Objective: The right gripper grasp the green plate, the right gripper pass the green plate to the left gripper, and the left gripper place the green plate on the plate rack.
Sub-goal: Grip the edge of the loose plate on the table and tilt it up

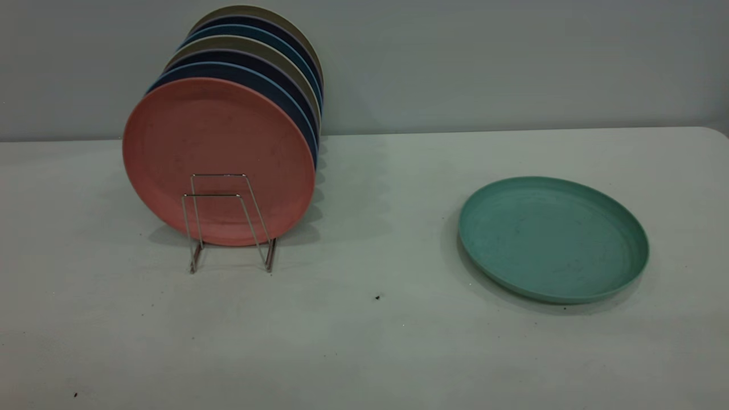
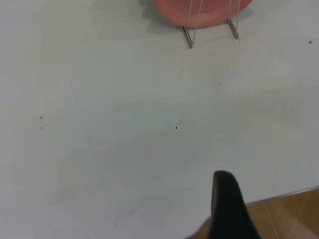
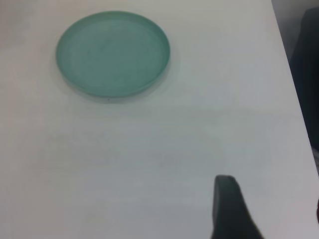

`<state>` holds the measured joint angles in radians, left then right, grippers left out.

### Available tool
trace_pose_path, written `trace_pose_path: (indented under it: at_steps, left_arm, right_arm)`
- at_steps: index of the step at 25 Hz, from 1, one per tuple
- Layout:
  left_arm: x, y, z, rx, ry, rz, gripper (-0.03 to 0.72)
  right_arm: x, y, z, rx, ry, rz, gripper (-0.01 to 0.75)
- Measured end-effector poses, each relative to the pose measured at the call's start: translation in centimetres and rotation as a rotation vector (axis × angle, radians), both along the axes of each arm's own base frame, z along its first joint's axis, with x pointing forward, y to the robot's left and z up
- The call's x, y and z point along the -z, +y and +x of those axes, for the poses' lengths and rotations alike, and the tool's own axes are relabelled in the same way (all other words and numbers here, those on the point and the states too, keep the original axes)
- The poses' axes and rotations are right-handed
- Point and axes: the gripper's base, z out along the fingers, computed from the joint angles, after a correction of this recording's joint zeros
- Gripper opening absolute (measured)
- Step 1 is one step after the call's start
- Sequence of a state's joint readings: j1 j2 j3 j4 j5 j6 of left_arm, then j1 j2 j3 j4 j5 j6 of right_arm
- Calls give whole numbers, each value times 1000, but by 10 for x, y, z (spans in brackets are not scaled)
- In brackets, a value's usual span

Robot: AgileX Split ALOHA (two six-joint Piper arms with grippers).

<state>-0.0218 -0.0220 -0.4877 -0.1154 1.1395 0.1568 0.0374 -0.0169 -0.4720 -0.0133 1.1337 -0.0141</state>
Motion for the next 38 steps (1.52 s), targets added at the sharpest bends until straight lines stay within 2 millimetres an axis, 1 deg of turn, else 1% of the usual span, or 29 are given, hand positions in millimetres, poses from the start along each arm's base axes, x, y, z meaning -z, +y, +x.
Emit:
trace_pose_path:
  at_steps: [10,13,16,20,22,24,27,30,31,33,36,38]
  left_arm:
    - [-1,0,0,-8,-6,-10,472]
    - [-10,0,4,-45,10,-54,477]
    - [-26,0,22,-68,70,-70,509]
    - [-49,-1,69,-70,156,-55,562]
    - [-58,-1,100,-53,191,-32,575]
    - [-63,-2,128,-35,226,-15,580]
    - [-63,-3,171,-26,288,-3,582]
    - [-54,-5,211,-21,340,-14,582]
    - [-48,-6,224,-16,363,-21,582]
    - [-38,-10,249,12,394,-52,582]
    - [-22,-18,280,79,423,-99,582]
    - [-13,-25,299,130,424,-147,582]
  right_arm:
    - [0,0,0,-1,0,1,428]
    - [-3,2,5,-12,25,18,435]
    - [-11,6,23,-30,84,52,474]
    - [-24,10,64,-37,176,81,546]
    - [-27,13,90,-52,224,93,567]
    - [-28,17,113,-81,253,109,573]
    - [-23,25,148,-141,303,150,576]
    - [-6,32,179,-199,350,187,577]
    - [2,34,190,-210,374,203,577]
    - [19,38,207,-222,428,238,577]
    - [50,42,232,-221,512,293,577]
    - [68,43,246,-212,537,311,577]
